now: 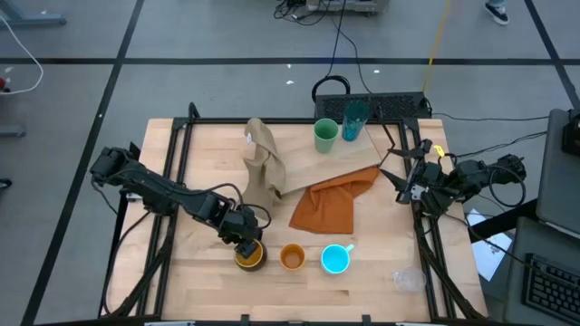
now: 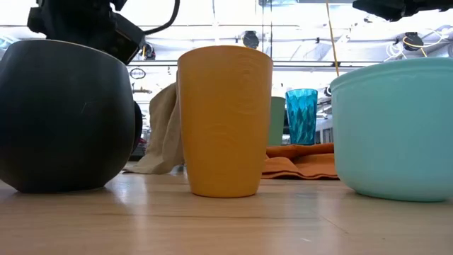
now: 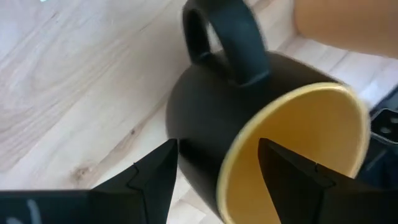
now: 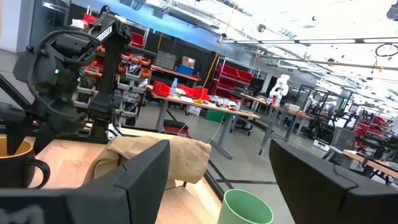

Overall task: Stack small to large cups/mugs on shelf
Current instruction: Put the black mug on the shelf

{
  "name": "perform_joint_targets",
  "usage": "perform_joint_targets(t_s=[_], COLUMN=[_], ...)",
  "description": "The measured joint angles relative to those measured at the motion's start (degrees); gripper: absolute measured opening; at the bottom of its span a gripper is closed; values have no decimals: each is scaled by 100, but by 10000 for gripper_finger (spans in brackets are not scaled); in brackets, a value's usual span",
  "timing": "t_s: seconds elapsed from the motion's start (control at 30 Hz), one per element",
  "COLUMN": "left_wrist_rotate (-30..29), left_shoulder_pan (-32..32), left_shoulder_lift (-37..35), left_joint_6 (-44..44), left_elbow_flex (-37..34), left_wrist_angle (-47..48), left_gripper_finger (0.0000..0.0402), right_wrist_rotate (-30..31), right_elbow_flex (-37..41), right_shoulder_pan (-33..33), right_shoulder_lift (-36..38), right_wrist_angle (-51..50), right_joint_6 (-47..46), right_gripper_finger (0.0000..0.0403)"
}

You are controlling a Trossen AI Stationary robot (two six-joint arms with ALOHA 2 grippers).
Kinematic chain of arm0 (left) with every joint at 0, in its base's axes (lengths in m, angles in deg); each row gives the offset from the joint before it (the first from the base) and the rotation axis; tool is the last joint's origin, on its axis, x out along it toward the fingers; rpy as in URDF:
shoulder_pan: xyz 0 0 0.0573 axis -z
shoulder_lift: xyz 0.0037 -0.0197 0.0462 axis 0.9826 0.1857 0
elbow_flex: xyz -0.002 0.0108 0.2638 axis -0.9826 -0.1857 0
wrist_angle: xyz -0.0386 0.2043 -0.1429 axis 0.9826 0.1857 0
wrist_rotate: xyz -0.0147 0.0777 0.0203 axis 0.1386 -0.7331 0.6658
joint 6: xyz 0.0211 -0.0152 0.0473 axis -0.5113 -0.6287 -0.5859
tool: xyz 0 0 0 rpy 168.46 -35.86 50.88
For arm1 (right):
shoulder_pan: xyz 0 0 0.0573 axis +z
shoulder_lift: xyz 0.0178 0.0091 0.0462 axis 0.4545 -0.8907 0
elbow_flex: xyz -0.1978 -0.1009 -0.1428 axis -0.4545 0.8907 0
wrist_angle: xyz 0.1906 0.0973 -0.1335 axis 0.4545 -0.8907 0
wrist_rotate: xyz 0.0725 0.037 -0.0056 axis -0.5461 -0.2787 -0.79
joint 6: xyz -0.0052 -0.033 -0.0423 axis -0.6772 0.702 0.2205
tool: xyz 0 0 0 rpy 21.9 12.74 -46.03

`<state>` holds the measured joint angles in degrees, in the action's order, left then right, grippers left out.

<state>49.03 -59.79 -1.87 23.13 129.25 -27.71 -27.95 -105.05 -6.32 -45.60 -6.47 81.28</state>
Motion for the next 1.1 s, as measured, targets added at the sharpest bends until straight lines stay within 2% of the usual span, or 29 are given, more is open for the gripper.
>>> perform_joint_targets(t_s=[0.23, 0.33, 0.57, 0.67, 0.73, 1.1], left_wrist_rotate=[24, 47, 217, 192, 281, 297], left_shoulder_pan=[-13, -15, -28, -28, -36, -71], left_shoulder_lift=[50, 53, 53, 64, 59, 55], left_joint_6=[-37, -66, -251, -715, -865, -1131], left_elbow_flex=[0, 2, 0, -11, -7, -7], left_wrist_angle=[55, 65, 68, 137, 133, 356], left_gripper_finger=[220, 201, 101, 39, 16, 14], right_wrist_rotate=[0, 0, 0, 0, 0, -2], right_elbow_flex=[0, 0, 0, 0, 0, 0], right_shoulder_pan=[0, 0, 0, 0, 0, 0], right_shoulder_lift=[-1, -2, -2, 0, 0, 0], right_wrist_angle=[-1, 2, 0, 3, 2, 9], right_joint_6=[-4, -4, -4, -4, -4, -20], right_gripper_finger=[265, 265, 265, 265, 265, 265])
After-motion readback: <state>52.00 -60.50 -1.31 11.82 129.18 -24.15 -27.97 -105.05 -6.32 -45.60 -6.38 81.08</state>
